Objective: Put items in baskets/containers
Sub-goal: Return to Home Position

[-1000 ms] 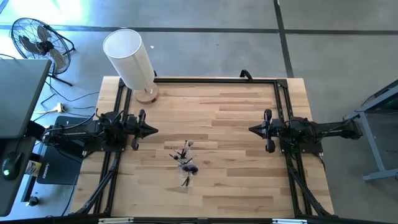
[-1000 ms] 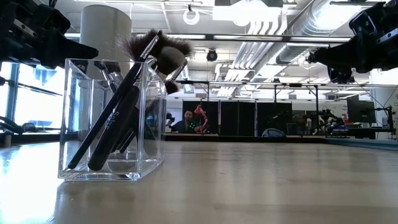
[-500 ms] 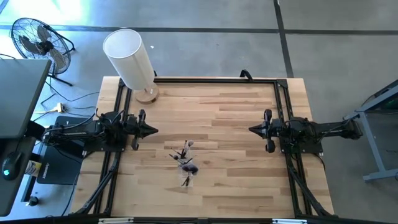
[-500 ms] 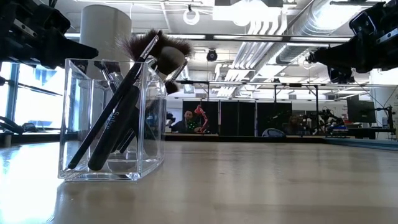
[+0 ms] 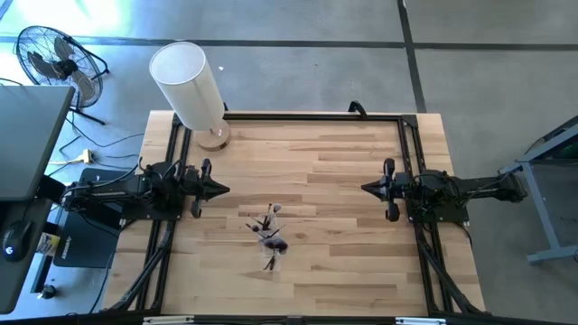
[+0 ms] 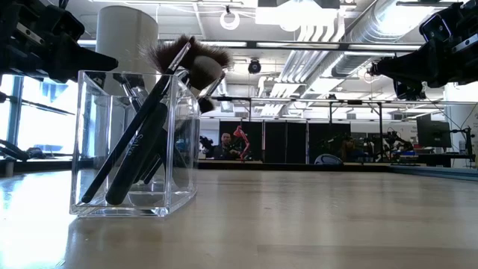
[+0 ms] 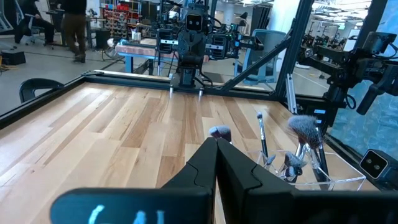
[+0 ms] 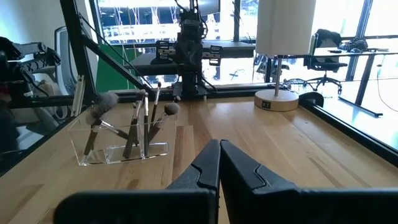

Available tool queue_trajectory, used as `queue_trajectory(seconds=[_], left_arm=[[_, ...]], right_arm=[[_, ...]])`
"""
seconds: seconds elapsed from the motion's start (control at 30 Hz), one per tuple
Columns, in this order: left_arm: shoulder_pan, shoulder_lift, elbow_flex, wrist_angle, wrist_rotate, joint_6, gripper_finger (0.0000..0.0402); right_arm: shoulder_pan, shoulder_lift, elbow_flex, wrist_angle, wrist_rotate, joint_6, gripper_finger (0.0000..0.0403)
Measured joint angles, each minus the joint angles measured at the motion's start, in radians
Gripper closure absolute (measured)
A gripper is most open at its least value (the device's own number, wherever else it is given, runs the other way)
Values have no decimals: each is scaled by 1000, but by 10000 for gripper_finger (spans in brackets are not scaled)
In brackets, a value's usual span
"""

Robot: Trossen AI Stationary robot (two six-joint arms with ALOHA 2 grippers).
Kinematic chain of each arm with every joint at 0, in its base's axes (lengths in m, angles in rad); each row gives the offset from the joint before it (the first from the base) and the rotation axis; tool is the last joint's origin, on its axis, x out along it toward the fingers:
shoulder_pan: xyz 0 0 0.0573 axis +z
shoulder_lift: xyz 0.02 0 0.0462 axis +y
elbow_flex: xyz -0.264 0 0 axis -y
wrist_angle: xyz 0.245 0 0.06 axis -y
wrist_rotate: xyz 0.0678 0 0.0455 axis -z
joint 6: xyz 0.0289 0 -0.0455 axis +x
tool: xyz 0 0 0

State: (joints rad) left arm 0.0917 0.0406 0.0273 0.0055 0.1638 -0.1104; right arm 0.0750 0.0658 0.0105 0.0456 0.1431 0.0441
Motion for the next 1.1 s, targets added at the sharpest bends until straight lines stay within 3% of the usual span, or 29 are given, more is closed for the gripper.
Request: queue_trajectory(seconds=[1.1], left_arm=[[0,0,0,0,0,0,399]], right_arm=[[0,0,0,0,0,0,395]])
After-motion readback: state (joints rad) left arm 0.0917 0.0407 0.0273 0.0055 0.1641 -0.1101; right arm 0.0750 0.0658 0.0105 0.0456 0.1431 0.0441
